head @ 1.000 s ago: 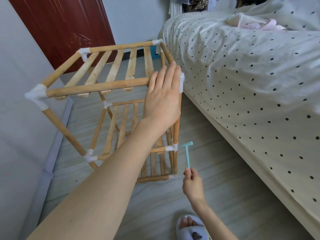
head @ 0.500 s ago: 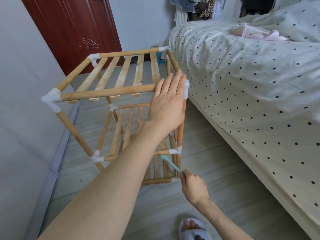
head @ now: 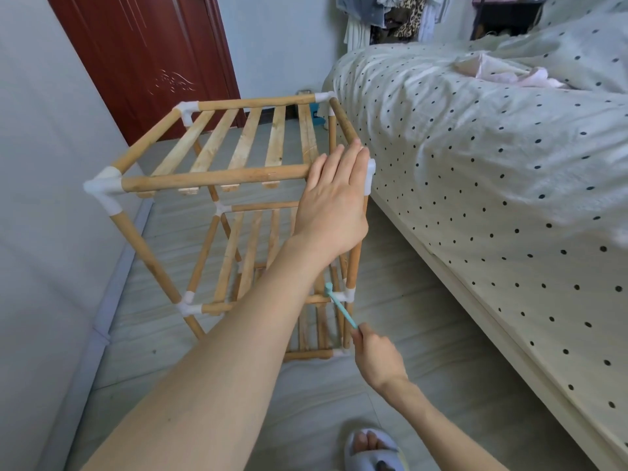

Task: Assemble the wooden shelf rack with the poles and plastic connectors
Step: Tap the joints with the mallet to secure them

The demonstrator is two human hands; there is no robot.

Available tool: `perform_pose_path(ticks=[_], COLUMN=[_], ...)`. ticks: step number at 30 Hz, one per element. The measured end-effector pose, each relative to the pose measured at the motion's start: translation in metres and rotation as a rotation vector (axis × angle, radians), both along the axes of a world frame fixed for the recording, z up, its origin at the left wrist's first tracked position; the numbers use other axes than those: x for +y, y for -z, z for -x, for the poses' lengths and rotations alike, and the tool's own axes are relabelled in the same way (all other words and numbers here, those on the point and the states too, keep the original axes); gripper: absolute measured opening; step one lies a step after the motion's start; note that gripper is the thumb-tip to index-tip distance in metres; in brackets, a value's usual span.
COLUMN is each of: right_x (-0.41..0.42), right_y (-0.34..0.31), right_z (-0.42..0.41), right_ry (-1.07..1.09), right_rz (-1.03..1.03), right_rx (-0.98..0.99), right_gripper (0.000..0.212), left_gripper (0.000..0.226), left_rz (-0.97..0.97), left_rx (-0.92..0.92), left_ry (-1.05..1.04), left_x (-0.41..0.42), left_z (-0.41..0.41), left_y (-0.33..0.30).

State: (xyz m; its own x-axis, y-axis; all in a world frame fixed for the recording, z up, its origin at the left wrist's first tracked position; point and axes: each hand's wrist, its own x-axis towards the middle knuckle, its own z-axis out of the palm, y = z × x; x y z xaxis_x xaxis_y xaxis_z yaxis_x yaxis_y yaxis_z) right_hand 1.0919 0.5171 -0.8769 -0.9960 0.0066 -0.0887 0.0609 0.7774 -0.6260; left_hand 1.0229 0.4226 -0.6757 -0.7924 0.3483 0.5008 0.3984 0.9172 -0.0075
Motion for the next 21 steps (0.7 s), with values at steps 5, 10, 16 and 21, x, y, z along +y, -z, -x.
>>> perform_pose_path(ticks=[5, 10, 16, 21], right_x=[-0.006, -0.008, 0.001, 0.031], right_y=[-0.001, 0.002, 0.021, 0.052], right_z=[-0.013, -0.009, 0.004, -0.015], right_ry=[0.075, 0.084, -0.136, -0.003], right_rz=[0.185, 0.158, -0.077, 0.065], right_rx=[0.285, 0.091, -0.142, -0.095], right_gripper=[0.019, 0.025, 0.026, 0.02], left_gripper=[0.077, 0.078, 0.078, 0.078], left_rz=[0.0, 0.012, -0.001, -0.012], left_rx=[0.011, -0.006, -0.008, 0.019], left_ry=[0.003, -0.002, 0.005, 0.022], left_x=[0.0, -0.001, -0.002, -0.006], left_z=[0.001, 0.0, 0.001, 0.001], left_y=[0.0, 0.002, 0.0, 0.002])
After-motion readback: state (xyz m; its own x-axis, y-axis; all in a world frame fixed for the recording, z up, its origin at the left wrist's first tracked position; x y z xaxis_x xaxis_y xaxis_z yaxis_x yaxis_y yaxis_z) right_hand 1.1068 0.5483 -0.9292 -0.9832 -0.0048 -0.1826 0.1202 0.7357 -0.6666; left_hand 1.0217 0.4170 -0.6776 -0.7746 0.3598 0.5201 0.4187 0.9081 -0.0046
